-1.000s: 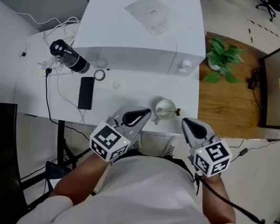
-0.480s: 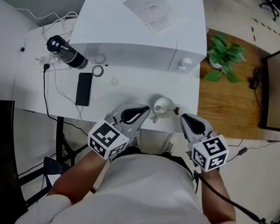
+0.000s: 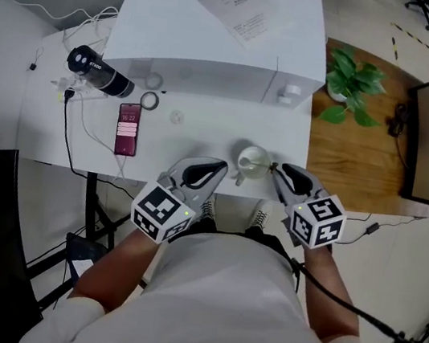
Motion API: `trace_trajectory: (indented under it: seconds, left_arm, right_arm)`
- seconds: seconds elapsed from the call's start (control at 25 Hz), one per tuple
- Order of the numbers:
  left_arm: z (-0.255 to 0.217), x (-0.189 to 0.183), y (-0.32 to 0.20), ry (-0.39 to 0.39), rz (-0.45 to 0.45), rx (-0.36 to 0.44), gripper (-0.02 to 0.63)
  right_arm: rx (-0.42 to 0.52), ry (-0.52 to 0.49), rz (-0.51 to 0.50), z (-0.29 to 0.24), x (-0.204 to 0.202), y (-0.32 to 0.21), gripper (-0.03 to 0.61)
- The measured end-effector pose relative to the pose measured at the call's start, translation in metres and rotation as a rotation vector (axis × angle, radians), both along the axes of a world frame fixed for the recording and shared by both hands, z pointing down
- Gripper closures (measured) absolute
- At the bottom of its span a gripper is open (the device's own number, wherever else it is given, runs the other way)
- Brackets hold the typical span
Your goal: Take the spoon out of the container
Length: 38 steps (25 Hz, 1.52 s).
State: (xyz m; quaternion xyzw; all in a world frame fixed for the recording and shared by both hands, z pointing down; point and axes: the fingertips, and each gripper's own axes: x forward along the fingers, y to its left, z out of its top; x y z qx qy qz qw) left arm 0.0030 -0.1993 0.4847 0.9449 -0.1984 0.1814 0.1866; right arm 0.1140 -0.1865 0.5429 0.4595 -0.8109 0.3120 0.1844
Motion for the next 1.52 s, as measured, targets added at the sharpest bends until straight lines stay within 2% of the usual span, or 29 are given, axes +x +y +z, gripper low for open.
trace_trajectory:
  seconds: [0.36, 0.8, 1.0, 1.52]
  left_arm:
    - [0.006, -0.001, 0.001, -0.004, -0.003, -0.021, 0.609]
    - [0.009, -0.004, -0.003, -0.008, -0.009, -0.03, 0.609]
    - [0.008, -0.005, -0.003, -0.007, -0.01, -0.031, 0.609]
    - [0.0, -0.003, 0.0, 0.019, -0.013, -0.008, 0.609]
  right_arm:
    - [-0.028, -0.032, -0.013, 0.011, -0.008, -0.006, 0.463]
    - [-0.047, -0.012, -0.012, 0.022, -0.01, -0.012, 0.463]
    - [-0.047, -0.005, -0.022, 0.023, -0.012, -0.011, 0.52]
    - [0.019, 0.025, -0.031, 0.0, -0.009, -0.005, 0.522]
